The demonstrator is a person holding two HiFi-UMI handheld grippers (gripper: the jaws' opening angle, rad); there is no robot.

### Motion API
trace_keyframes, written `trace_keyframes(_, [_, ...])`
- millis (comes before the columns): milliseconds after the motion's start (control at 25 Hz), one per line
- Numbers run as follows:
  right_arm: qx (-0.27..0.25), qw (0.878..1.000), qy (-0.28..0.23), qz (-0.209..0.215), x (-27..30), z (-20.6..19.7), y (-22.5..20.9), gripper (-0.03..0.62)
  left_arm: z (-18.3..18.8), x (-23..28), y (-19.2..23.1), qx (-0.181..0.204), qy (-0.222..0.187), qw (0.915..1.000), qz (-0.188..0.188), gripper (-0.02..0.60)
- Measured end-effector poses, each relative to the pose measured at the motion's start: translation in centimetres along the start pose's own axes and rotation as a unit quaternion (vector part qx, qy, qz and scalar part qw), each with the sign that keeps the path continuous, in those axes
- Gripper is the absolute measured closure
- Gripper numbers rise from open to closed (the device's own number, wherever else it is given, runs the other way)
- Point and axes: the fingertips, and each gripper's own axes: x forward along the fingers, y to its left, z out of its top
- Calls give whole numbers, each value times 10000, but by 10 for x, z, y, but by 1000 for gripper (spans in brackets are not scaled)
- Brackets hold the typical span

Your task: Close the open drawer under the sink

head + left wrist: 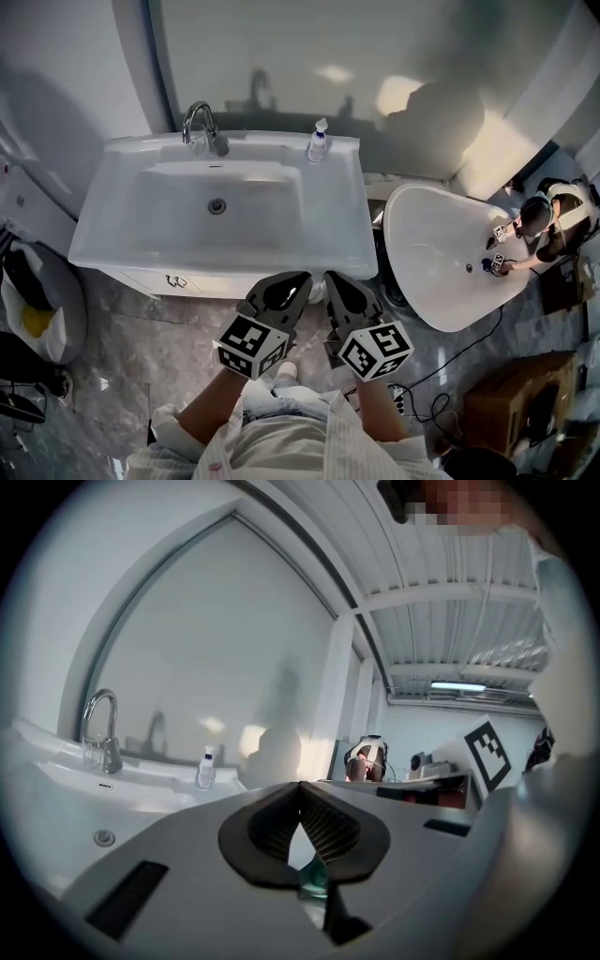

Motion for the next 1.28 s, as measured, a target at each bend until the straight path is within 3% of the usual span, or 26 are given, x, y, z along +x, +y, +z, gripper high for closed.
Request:
trace_keyframes(240, [-297, 9986, -77, 438, -15, 36, 37, 585, 46, -22, -22, 192, -338, 9991, -159, 566])
trace_keyframes(400, [-647, 9964, -169, 516, -25, 47, 51, 585, 64, -37, -29, 156, -491, 9985, -198, 566])
trace_keyframes(1280, [-711, 9963, 20, 482, -37, 33, 61, 585, 54, -49, -43, 192, -564, 9976, -341, 566])
